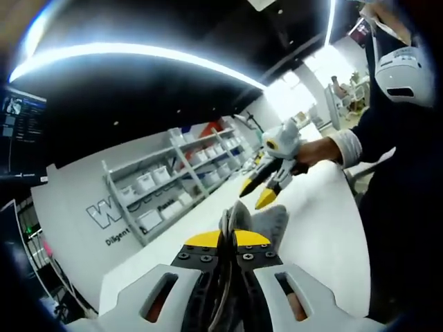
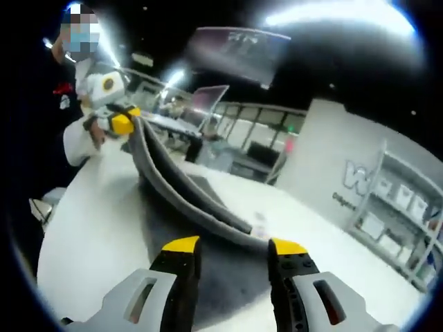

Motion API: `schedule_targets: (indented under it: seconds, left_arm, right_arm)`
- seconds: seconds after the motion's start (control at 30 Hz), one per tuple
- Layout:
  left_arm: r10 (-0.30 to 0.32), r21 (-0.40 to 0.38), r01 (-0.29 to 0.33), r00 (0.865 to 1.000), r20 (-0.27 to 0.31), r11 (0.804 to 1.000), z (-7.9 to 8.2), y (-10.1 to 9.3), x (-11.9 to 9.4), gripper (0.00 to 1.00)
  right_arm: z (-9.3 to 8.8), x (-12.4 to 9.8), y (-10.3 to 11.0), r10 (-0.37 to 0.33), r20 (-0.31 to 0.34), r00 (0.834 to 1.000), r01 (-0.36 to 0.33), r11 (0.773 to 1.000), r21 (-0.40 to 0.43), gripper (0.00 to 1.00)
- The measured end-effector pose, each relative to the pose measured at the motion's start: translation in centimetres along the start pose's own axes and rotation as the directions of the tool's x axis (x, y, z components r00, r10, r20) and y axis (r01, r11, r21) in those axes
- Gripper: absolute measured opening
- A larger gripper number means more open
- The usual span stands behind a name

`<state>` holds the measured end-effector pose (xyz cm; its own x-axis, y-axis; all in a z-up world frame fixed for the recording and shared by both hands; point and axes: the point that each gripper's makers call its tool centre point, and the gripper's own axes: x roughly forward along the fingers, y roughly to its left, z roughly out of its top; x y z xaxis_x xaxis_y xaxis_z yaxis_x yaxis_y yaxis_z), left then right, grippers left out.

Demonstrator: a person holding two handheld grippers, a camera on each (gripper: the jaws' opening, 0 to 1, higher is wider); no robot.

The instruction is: Open the folded towel by lifting each exposed corner and separating the folded layers until the towel lies flat within the target outline without major curled edges

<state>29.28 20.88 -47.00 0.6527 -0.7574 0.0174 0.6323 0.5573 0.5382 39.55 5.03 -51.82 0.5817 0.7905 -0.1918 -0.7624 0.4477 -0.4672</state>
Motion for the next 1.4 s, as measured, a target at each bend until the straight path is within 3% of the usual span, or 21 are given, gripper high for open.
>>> schedule_targets:
  seconds: [0.27, 0.47, 0.83, 1.4]
  left_arm:
    - [0.002, -0.013, -0.002, 1.000, 0.000, 1.000, -0.1, 0.2, -0.3, 0.04]
    - [-0.007, -0.014, 0.007, 1.000, 0.006, 1.000, 0.0, 0.0, -0.6, 0.04]
    - [-0.022, -0.012, 0.022, 1.000, 0.001, 1.000, 0.0, -0.2, -1.0, 0.04]
    - [-0.042, -0.014, 0.042, 0.999, -0.021, 0.999, -0.4, -0.2, -1.7, 0.04]
  right_arm:
    - [-0.4, 0.2, 0.0, 0.041, 0.011, 0.999, -0.039, 0.994, -0.105, 0.38]
    - [-1.4, 0.8, -1.1, 0.034, -0.007, 0.999, -0.034, 0.992, -0.119, 0.38]
    - [-3.9, 2.3, -2.8, 0.049, -0.034, 0.998, -0.051, 0.996, -0.074, 0.38]
    - [-5.6, 4.5, -5.4, 0.052, 0.014, 0.999, -0.053, 0.994, 0.091, 0.36]
